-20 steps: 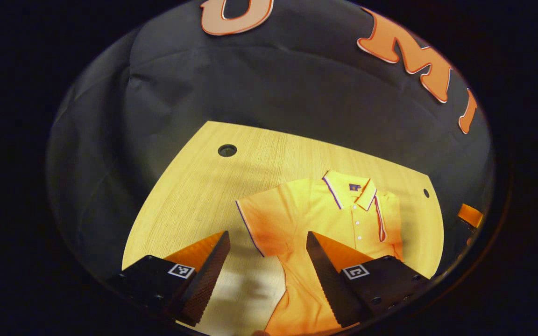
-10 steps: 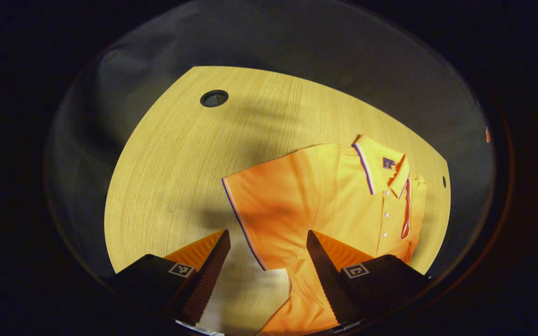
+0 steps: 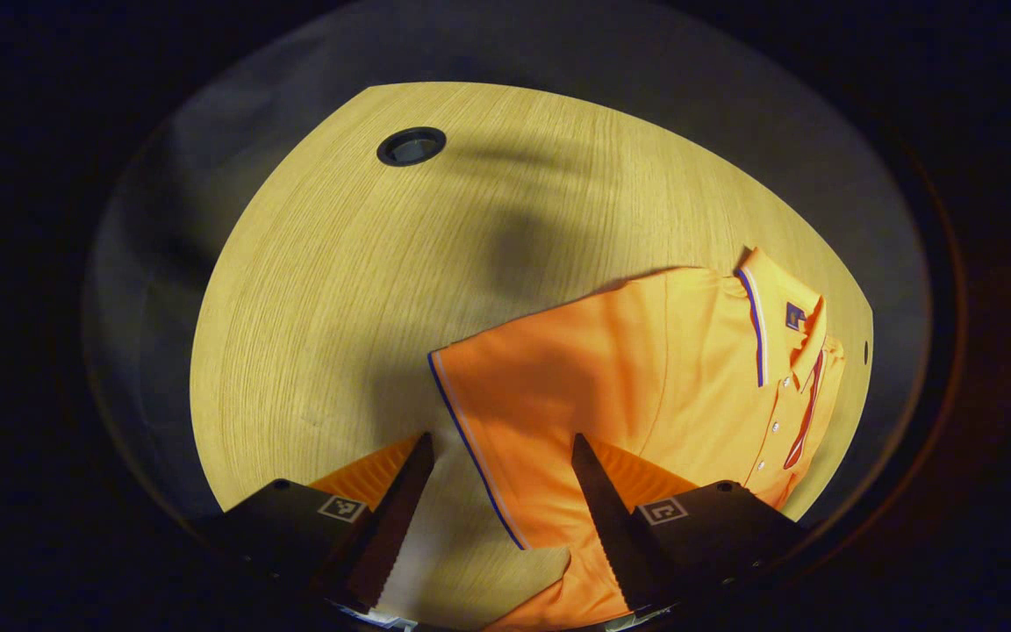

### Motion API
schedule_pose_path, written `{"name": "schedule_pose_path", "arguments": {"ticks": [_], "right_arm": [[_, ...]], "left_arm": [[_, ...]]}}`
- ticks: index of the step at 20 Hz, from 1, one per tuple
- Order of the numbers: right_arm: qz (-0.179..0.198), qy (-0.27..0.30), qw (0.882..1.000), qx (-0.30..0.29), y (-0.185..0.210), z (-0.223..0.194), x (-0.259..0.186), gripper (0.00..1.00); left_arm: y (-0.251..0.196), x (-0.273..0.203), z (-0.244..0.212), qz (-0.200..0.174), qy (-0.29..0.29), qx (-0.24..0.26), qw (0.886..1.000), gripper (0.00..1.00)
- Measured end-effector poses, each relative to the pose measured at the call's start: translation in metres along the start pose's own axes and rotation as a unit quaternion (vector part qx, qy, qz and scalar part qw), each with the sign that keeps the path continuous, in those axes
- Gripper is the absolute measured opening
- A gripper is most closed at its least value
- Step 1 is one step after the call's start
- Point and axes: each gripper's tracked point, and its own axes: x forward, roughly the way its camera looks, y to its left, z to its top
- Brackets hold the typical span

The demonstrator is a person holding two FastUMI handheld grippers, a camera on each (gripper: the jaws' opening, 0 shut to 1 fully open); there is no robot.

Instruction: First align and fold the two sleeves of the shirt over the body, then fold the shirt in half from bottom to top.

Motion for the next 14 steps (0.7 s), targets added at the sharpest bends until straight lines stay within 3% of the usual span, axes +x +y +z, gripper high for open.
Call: {"name": "schedule_pose_path", "arguments": {"ticks": [3,6,7,8,10,14], "right_arm": [[-0.006,0.004,1.000,-0.006,-0.004,-0.006,-0.001,0.99],[0.000,0.005,1.000,-0.002,-0.005,-0.008,0.002,0.99],[0.002,0.006,1.000,-0.002,-0.005,-0.009,0.001,0.99],[0.003,0.007,1.000,-0.002,-0.007,-0.011,0.002,0.99],[-0.001,0.008,1.000,-0.002,-0.014,-0.015,0.002,0.99],[0.001,0.014,1.000,0.016,-0.025,-0.016,0.000,0.99]], "left_arm": [[0.003,-0.004,0.002,0.028,0.009,0.011,1.000,0.92],[-0.002,0.001,0.002,0.024,0.017,0.042,0.999,0.74],[-0.003,0.002,0.003,0.022,0.018,0.051,0.998,0.58],[-0.005,0.002,0.003,0.016,0.018,0.063,0.998,0.49],[-0.008,0.001,0.006,0.005,0.010,0.064,0.998,0.11],[-0.022,-0.004,0.006,-0.036,-0.008,0.058,0.998,0.11]]}}
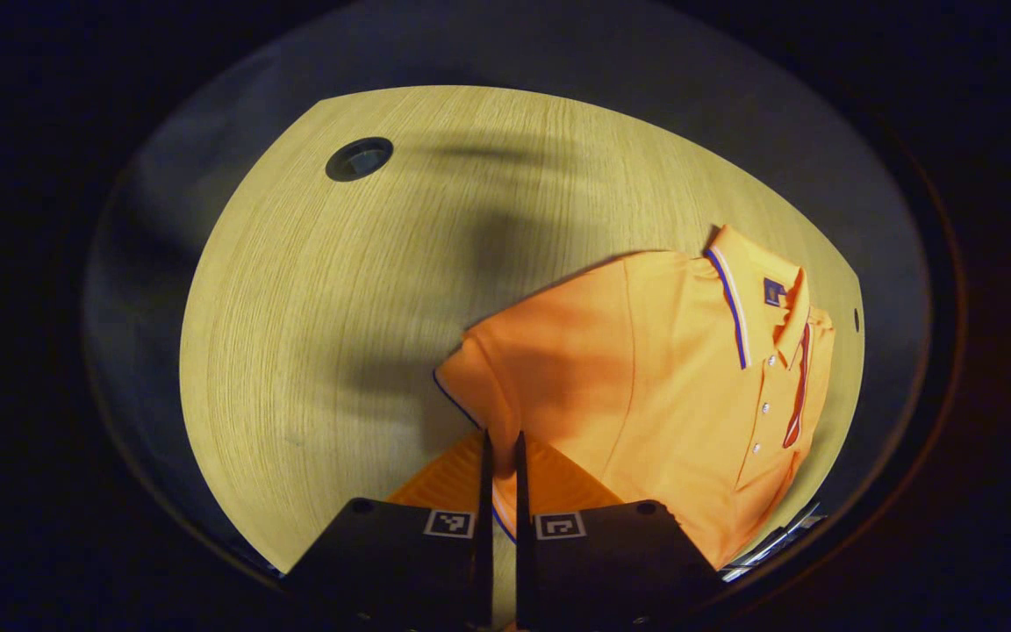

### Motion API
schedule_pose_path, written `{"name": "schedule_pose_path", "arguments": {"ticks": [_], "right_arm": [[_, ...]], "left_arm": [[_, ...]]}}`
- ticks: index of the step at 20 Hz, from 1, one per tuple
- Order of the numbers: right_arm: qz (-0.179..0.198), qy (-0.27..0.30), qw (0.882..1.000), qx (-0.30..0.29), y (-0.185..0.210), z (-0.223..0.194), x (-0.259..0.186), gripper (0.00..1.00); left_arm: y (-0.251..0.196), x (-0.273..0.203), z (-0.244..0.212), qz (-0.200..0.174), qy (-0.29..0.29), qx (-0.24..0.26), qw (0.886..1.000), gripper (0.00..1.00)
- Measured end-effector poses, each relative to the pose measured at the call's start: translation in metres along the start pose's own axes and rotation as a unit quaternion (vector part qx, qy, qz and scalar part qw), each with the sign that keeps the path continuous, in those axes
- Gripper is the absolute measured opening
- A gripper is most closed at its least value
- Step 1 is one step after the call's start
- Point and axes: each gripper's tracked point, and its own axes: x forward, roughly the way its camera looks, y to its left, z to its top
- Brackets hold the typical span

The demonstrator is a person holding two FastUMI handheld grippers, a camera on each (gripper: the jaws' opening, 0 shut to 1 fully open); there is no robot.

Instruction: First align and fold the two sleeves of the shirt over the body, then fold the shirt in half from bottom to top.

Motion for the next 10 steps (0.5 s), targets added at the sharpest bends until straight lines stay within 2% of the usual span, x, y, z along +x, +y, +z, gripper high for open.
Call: {"name": "schedule_pose_path", "arguments": {"ticks": [1,4,10], "right_arm": [[-0.002,0.000,1.000,0.006,-0.002,0.001,0.001,0.99],[0.008,0.000,1.000,0.017,-0.002,0.004,0.002,0.99],[0.016,0.013,1.000,-0.004,0.002,-0.002,0.007,0.99]], "left_arm": [[-0.001,0.004,0.001,0.002,-0.014,0.006,1.000,0.01],[-0.013,-0.024,0.011,0.000,-0.035,0.042,0.999,0.01],[-0.054,-0.054,0.025,0.012,-0.065,0.099,0.993,0.01]]}}
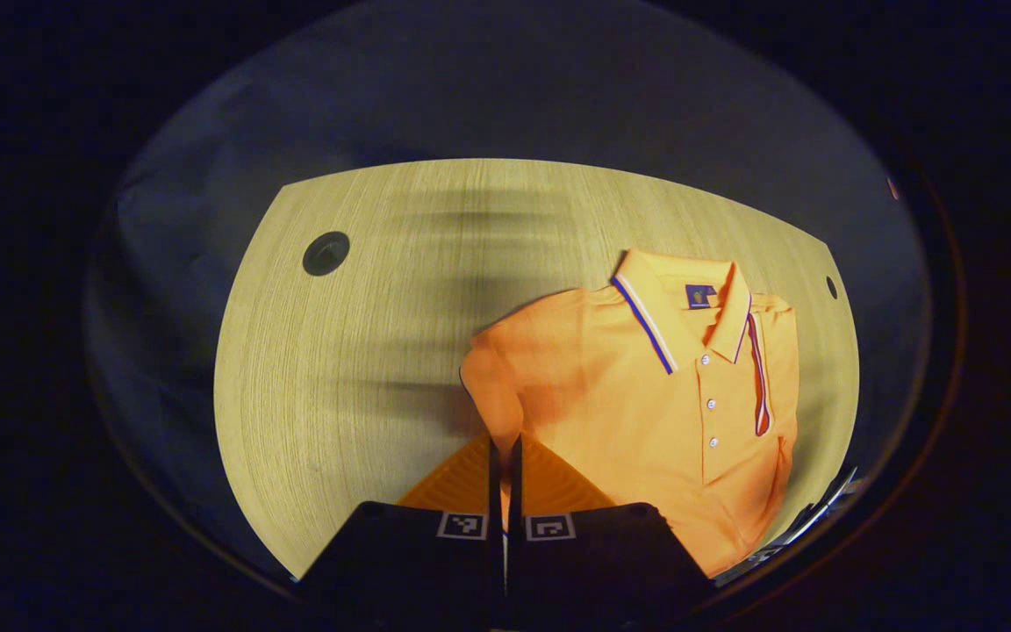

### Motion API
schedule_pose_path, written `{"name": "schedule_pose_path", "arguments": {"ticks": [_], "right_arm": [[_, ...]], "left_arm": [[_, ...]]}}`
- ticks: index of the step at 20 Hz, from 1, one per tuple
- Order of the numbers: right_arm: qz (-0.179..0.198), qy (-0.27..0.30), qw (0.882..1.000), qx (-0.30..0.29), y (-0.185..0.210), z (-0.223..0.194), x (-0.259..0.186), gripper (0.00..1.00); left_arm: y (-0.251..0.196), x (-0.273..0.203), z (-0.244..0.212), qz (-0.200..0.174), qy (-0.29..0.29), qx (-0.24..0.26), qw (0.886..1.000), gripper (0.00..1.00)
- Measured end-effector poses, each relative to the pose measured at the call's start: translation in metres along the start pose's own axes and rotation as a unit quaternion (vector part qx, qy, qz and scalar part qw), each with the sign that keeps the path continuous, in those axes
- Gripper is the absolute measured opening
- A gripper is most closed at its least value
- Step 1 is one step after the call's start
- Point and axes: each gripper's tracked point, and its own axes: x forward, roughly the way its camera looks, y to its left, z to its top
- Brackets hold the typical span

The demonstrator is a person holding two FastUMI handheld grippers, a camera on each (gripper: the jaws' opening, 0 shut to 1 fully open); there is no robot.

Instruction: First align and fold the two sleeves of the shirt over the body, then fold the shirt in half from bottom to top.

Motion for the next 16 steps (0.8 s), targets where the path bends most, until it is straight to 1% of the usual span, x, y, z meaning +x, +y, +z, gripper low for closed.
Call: {"name": "schedule_pose_path", "arguments": {"ticks": [1,2,5,7,8,9,10,11,12,13,14,15,16], "right_arm": [[0.000,0.002,1.000,-0.001,-0.001,0.000,0.001,0.99],[0.005,0.005,1.000,-0.001,0.001,-0.001,0.003,0.99],[0.009,0.009,1.000,0.000,-0.002,0.000,0.006,0.99],[0.012,0.011,1.000,0.002,-0.004,0.001,0.009,0.99],[0.012,0.012,1.000,0.002,-0.005,0.001,0.011,0.99],[0.015,0.014,1.000,0.003,-0.006,0.001,0.013,0.99],[0.016,0.016,1.000,0.003,-0.007,0.001,0.015,0.99],[0.019,0.019,1.000,0.005,-0.008,0.001,0.018,0.99],[0.022,0.021,1.000,0.005,-0.009,0.002,0.020,0.99],[0.025,0.022,0.999,0.004,-0.009,0.003,0.023,0.99],[0.026,0.021,0.999,0.003,-0.009,0.004,0.025,0.99],[0.028,0.018,0.999,0.001,-0.009,0.006,0.027,0.99],[0.033,0.010,0.999,-0.003,-0.006,0.011,0.029,0.99]], "left_arm": [[-0.009,-0.002,0.003,0.001,-0.004,0.011,1.000,0.02],[-0.024,-0.004,0.009,-0.006,-0.010,0.023,1.000,0.02],[-0.060,-0.002,0.013,-0.020,-0.010,0.042,0.999,0.01],[-0.076,-0.001,0.015,-0.021,-0.017,0.056,0.998,0.02],[-0.090,-0.002,0.018,-0.036,-0.025,0.060,0.997,0.04],[-0.106,-0.006,0.020,-0.057,-0.031,0.060,0.996,0.07],[-0.123,-0.003,0.019,-0.082,-0.040,0.061,0.994,0.13],[-0.133,-0.008,0.021,-0.101,-0.048,0.065,0.992,0.18],[-0.137,-0.013,0.022,-0.107,-0.059,0.070,0.990,0.24],[-0.142,-0.019,0.026,-0.114,-0.076,0.073,0.988,0.40],[-0.143,-0.023,0.030,-0.114,-0.091,0.071,0.987,0.44],[-0.145,-0.031,0.032,-0.119,-0.106,0.068,0.985,0.57],[-0.146,-0.040,0.035,-0.124,-0.125,0.064,0.982,0.66]]}}
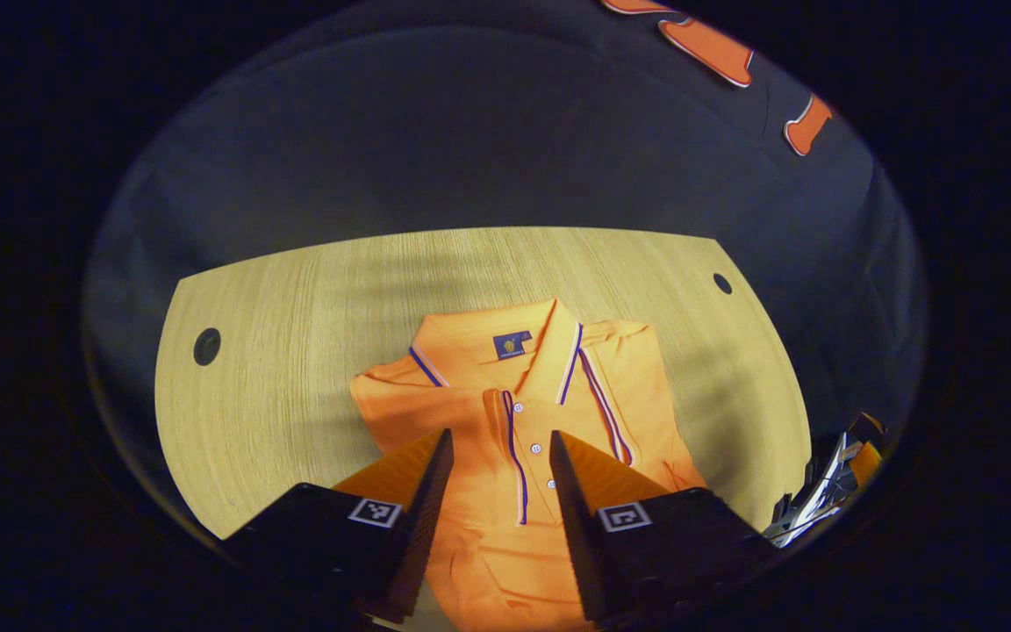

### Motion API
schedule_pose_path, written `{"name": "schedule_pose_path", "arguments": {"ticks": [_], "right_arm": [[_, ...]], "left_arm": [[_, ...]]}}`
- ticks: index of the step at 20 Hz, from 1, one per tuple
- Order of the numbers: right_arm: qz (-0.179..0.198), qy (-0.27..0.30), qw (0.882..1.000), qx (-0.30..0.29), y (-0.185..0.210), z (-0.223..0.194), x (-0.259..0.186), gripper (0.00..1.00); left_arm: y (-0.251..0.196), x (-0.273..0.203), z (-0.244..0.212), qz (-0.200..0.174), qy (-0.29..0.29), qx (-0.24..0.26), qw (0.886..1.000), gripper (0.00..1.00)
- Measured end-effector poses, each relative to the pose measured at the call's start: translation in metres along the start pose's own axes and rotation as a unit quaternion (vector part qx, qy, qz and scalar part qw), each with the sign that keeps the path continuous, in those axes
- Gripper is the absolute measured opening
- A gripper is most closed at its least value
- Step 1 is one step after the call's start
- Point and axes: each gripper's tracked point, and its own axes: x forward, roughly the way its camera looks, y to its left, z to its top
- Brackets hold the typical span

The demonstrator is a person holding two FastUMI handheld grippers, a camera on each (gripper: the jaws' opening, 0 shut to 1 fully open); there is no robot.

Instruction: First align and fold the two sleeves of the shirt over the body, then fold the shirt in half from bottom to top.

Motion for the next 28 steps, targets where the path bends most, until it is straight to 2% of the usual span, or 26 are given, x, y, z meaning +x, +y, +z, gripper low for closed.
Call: {"name": "schedule_pose_path", "arguments": {"ticks": [1,2,4,6,8,9,12,15,21,26,28], "right_arm": [[0.002,-0.006,1.000,-0.005,0.001,0.004,0.002,0.99],[0.005,-0.014,1.000,-0.011,0.003,0.008,0.002,0.99],[0.011,-0.037,0.999,-0.027,0.007,0.021,0.001,0.98],[0.016,-0.068,0.997,-0.042,0.012,0.036,-0.002,0.98],[0.021,-0.122,0.990,-0.066,0.020,0.060,-0.011,0.98],[0.024,-0.141,0.987,-0.077,0.023,0.069,-0.015,0.98],[0.045,-0.166,0.980,-0.100,0.036,0.075,-0.026,0.98],[0.060,-0.197,0.969,-0.134,0.049,0.079,-0.043,0.98],[0.080,-0.214,0.962,-0.152,0.071,0.069,-0.071,0.98],[0.061,-0.244,0.957,-0.148,0.086,0.064,-0.103,0.98],[0.055,-0.255,0.955,-0.138,0.094,0.061,-0.120,0.98]], "left_arm": [[0.000,-0.013,0.005,0.002,-0.028,0.003,1.000,0.74],[0.000,-0.025,0.010,0.010,-0.048,0.009,0.999,0.86],[0.002,-0.046,0.016,0.032,-0.088,0.019,0.995,0.96],[-0.001,-0.073,0.021,0.049,-0.134,0.027,0.989,0.96],[-0.009,-0.102,0.025,0.058,-0.189,0.031,0.980,0.97],[-0.016,-0.130,0.031,0.070,-0.236,0.036,0.968,0.97],[-0.033,-0.177,0.030,0.096,-0.313,0.045,0.944,0.98],[-0.049,-0.224,0.023,0.104,-0.367,0.048,0.923,0.97],[-0.070,-0.295,0.004,0.137,-0.441,0.045,0.886,0.97],[-0.064,-0.350,-0.030,0.142,-0.478,0.041,0.866,0.98],[-0.063,-0.378,-0.046,0.154,-0.495,0.049,0.853,0.98]]}}
